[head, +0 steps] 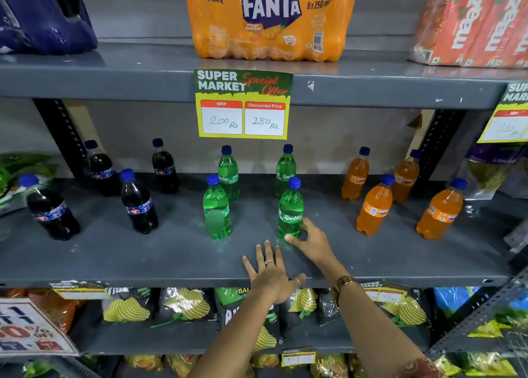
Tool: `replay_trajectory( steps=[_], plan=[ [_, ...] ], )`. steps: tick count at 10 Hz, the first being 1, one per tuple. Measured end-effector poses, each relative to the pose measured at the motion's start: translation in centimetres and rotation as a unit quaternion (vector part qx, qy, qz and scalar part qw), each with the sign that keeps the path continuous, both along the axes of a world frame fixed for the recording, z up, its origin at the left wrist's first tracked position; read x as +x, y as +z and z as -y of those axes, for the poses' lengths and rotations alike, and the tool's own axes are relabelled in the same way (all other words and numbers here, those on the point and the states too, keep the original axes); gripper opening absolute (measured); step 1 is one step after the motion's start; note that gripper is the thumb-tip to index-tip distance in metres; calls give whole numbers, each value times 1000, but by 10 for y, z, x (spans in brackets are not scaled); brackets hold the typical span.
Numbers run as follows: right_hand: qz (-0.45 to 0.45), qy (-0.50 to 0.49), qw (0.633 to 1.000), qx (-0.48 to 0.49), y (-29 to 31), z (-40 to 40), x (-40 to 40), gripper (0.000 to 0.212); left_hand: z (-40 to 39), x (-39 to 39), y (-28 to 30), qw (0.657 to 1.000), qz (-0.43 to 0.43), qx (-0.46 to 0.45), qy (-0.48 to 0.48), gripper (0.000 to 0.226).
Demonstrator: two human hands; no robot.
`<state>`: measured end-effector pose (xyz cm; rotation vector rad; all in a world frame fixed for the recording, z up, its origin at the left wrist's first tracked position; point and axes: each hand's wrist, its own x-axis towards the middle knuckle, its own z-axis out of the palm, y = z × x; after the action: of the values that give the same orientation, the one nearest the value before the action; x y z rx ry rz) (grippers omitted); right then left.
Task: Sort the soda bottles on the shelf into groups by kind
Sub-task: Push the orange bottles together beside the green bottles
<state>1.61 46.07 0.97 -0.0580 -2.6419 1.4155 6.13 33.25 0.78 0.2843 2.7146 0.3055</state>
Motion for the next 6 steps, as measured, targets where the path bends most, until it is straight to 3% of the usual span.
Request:
replay_trajectory(
  steps=[1,2,3,4,5,6],
  plan=[
    [11,-18,998,-55,-2,-8,2,63,0,0,-1,1000,0,3,-4,93],
    [-49,-193,968,-151,-7,-28,11,39,2,0,-2,1000,-5,9,-8,93],
    [-92,-368,909,-175,-7,-45,19,23,2,0,-2,1000,-8,7,-9,93],
    [-125,-462,859,-181,-6,-68,17,32,1,0,-2,1000,-10,2,-9,93],
    [-114,-456,865,-176,-6,-76,10,43,1,0,-3,1000,-11,0,-7,93],
    [-75,-448,877,-155,-6,-86,2,67,1,-1,-4,1000,-13,-1,-6,93]
  ],
)
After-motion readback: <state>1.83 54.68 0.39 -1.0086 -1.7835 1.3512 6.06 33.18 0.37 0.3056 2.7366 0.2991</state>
